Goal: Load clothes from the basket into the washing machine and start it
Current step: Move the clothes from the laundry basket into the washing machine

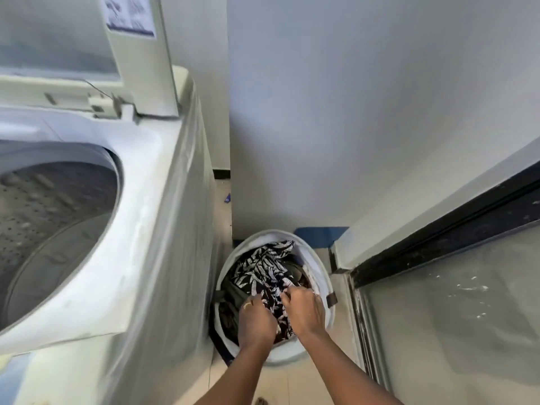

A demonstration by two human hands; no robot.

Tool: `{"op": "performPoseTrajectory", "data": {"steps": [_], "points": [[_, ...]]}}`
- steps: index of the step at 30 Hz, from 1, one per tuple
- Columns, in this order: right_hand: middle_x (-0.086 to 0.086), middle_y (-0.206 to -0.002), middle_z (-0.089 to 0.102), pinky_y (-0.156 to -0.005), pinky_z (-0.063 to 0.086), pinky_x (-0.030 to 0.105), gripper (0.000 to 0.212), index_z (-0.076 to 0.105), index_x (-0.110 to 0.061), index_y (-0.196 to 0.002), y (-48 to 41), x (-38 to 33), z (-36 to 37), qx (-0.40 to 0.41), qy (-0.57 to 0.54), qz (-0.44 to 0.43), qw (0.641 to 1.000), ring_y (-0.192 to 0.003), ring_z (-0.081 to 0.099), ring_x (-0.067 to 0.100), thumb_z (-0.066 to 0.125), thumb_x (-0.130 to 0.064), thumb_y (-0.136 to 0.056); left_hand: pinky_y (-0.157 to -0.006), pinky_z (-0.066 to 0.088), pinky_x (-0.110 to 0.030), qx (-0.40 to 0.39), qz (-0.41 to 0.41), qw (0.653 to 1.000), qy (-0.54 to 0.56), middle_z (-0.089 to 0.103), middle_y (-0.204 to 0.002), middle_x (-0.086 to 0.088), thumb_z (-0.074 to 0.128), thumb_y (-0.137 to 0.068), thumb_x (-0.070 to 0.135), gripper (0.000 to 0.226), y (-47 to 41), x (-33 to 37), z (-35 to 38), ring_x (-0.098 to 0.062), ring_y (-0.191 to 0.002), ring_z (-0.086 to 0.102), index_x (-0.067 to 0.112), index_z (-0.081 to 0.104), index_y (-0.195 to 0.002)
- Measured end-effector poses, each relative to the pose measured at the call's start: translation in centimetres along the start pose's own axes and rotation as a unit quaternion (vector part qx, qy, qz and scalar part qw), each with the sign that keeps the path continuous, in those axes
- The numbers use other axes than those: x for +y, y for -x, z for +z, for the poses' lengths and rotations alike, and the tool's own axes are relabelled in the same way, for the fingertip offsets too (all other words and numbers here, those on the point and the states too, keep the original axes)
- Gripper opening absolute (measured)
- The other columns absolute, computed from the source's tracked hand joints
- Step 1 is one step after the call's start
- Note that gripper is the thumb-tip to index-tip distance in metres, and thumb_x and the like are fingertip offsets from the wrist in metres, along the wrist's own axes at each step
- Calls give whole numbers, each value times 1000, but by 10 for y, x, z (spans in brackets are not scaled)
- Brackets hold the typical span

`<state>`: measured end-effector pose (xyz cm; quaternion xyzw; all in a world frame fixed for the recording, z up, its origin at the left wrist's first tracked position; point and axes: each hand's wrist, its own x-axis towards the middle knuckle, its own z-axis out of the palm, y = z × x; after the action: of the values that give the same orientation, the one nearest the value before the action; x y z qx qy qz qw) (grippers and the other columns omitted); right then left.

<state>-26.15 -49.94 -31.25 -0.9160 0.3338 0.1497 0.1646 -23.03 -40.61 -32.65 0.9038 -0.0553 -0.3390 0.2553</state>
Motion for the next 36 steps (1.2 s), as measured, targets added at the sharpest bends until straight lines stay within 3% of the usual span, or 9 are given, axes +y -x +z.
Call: {"op": "performPoseTrajectory", "data": {"steps": [6, 12, 17, 19, 24, 26, 30, 33, 36], "points": [[11, -125, 55, -95, 46, 33, 29, 60, -7, -117, -72, 16, 60, -44, 31, -12, 998, -113, 55, 25, 55, -24, -95, -104, 39, -36, 10, -39, 999, 11, 43, -143, -13, 35, -94, 7, 47, -68, -22, 26, -28, -128, 44, 11, 39, -140], [18, -138, 45, -114, 28, 47, 79, 21, -5, -144, -143, 11, 107, -95, -55, 92, 990, -130, 42, 33, 67, -31, -85, -106, 37, -37, 28, -49, 997, 49, 44, -141, -15, 39, -96, 10, 43, -104, -38, 41, -29, -128, 44, 8, 39, -139], [19, -117, 62, -96, 48, 38, 39, 49, -2, -123, -154, 17, 108, -139, -140, 89, 976, -107, 61, 31, 62, -12, -87, -102, 41, -32, 47, -63, 991, 113, 43, -143, -11, 43, -98, 13, 39, -103, -41, 42, -25, -124, 48, 8, 43, -137], [17, -113, 65, -86, 50, 38, 39, 53, -7, -126, -153, 17, 99, -130, -192, 61, 971, -93, 62, 27, 58, -8, -87, -98, 39, -30, 46, -78, 987, 135, 43, -142, -11, 42, -98, 13, 38, -100, -34, 37, -24, -124, 49, 8, 45, -136], [4, -91, 65, -46, 36, 14, 39, 60, -13, -124, -111, 9, 42, -121, -310, -5, 943, -51, 45, 6, 55, -3, -86, -101, 37, -33, 31, -121, 963, 240, 51, -137, -14, 41, -100, 30, 42, -81, 0, 11, -29, -125, 49, 10, 46, -136], [3, -103, 64, -37, 30, 12, 49, 49, -16, -135, -88, 6, 23, -122, -327, -19, 937, -44, 38, 3, 54, -4, -88, -100, 41, -38, -18, -135, 920, 366, 53, -137, -10, 40, -95, 52, 56, -67, 17, -5, -28, -121, 52, 14, 46, -136], [8, -136, 54, -59, 47, 16, 57, 39, -12, -142, -48, -2, -18, -79, -307, -48, 947, -74, 57, 10, 59, -10, -89, -94, 45, -43, -99, -127, 842, 516, 65, -124, 2, 52, -74, 75, 66, -38, 45, -39, -20, -117, 57, 28, 63, -119], [6, -115, 64, -73, 57, 23, 56, 43, -17, -139, -20, -9, -53, -66, -304, -77, 947, -84, 64, 14, 60, -4, -87, -87, 49, -37, -80, -87, 855, 505, 75, -98, -3, 61, -84, 51, 37, -14, 68, -67, -20, -94, 67, 19, 72, -99], [-4, -111, 60, -90, 53, 22, 57, 46, -16, -135, 10, -13, -89, -58, -306, -128, 942, -96, 60, 5, 63, -2, -83, -94, 52, -42, -25, -45, 885, 462, 73, -100, -6, 59, -90, 24, 11, 7, 83, -92, -24, -94, 68, 19, 67, -95]]}}
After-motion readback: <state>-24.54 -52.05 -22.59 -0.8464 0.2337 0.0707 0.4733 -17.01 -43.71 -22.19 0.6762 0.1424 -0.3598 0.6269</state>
